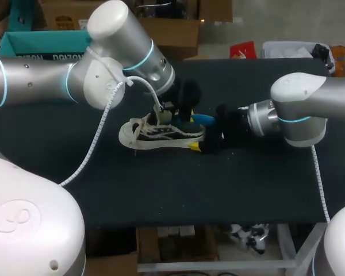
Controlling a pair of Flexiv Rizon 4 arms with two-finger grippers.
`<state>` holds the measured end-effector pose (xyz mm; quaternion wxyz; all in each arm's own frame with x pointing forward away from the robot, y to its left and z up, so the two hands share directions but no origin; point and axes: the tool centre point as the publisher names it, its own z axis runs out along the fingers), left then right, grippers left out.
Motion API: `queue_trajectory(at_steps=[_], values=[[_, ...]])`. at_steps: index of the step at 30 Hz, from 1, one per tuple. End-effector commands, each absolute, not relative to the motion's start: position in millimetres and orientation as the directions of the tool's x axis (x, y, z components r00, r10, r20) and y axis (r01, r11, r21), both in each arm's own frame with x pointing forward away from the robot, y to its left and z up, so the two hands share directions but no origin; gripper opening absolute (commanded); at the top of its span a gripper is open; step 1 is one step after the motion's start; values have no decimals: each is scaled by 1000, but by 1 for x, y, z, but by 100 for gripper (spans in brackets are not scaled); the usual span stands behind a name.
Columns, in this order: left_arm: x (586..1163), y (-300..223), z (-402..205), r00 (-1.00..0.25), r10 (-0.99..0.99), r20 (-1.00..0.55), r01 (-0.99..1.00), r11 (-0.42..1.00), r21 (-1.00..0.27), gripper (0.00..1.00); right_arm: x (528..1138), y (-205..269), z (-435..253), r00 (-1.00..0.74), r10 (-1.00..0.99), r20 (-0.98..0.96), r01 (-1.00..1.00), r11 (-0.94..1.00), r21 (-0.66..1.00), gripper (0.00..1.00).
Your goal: Open the shoe tongue, take the insole out of the shoe, put the insole back into the shoe, and pack the shoe into the shoebox
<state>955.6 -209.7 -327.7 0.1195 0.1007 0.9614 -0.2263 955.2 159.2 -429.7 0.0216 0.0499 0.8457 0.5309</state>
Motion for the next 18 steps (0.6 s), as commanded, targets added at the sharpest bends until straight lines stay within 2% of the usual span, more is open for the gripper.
queue_trajectory(at_steps=[1, 10, 11, 18], values=[[948, -204, -309, -949, 139, -283, 257, 861, -440, 0, 955, 158, -433, -994, 105, 17, 61, 428, 902, 0], [937, -223, -274, -941, 169, -292, 306, 790, -531, 0, 958, 153, -426, -995, 94, 16, 56, 441, 896, 0], [934, -227, -269, -940, 178, -291, 316, 776, -545, 0, 959, 151, -422, -995, 97, 22, 64, 453, 889, 100], [923, -242, -249, -930, 229, -287, 361, 713, -601, 0, 952, 134, -404, -993, 114, 30, 84, 505, 859, 100]])
